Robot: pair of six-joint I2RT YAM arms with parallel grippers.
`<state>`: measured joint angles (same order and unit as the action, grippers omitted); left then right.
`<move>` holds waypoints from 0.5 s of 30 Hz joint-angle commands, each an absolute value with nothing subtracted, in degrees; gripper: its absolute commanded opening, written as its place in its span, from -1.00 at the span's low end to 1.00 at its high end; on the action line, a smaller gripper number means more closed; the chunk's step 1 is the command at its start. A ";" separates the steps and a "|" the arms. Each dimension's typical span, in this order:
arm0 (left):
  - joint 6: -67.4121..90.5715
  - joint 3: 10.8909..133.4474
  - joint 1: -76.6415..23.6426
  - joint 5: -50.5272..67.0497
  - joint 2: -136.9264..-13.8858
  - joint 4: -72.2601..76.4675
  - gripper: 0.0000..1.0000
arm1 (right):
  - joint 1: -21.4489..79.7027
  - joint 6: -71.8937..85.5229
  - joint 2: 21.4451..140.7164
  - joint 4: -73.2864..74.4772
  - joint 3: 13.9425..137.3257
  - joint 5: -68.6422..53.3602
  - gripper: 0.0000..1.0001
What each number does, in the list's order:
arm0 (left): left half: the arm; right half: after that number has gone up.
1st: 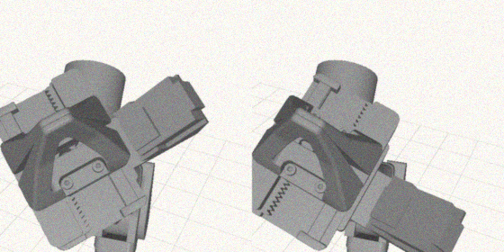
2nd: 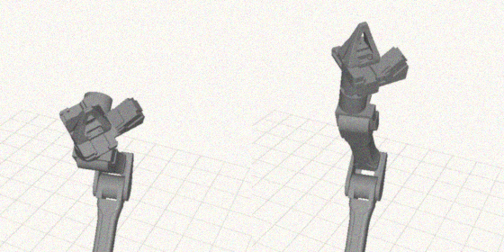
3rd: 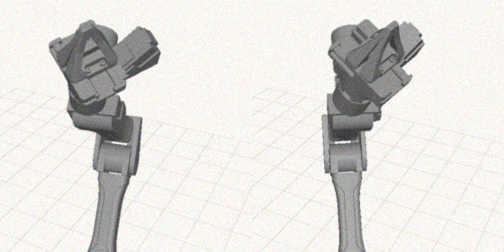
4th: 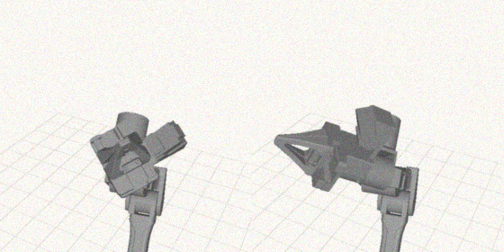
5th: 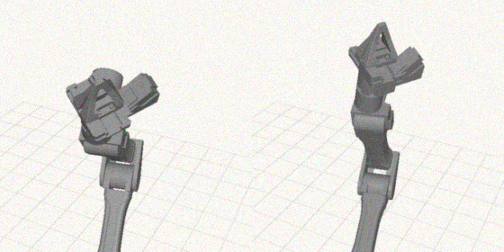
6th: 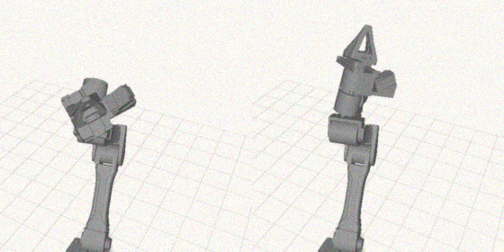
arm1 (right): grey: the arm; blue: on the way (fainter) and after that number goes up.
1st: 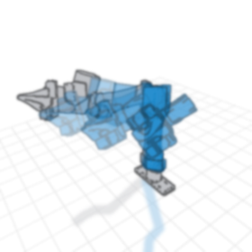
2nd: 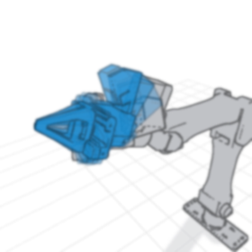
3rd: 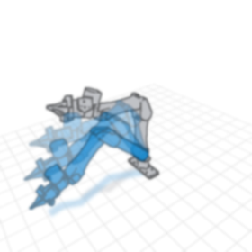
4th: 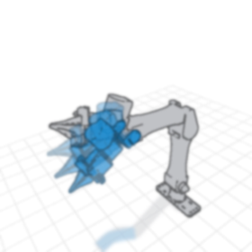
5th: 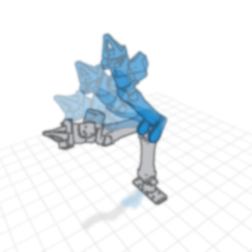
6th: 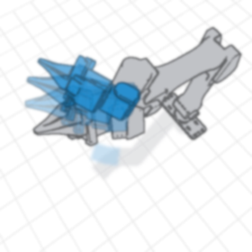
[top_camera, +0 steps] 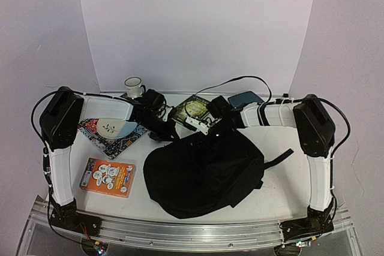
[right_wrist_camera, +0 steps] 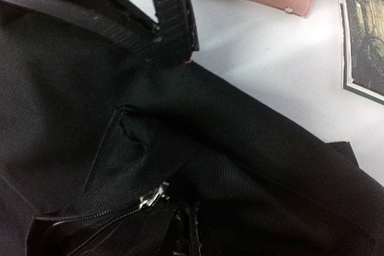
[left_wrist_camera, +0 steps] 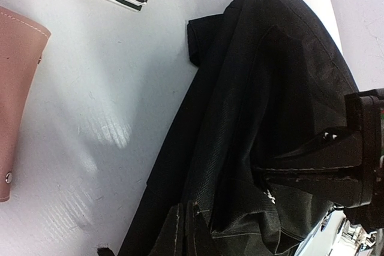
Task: Pack the student bag
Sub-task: Zip the lower front pocket of the student bag.
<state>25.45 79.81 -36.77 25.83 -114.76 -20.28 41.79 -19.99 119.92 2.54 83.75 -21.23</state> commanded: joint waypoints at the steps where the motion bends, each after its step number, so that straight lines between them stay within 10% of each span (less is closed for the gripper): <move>1: 25.36 81.74 -35.44 22.29 -112.96 -21.23 -1.00 | 42.78 -18.91 112.51 7.81 82.51 -21.44 -1.00; 15: 28.26 81.51 -32.26 19.98 -112.46 -21.25 -1.00 | 50.11 -12.01 103.78 12.04 74.17 -12.51 -1.00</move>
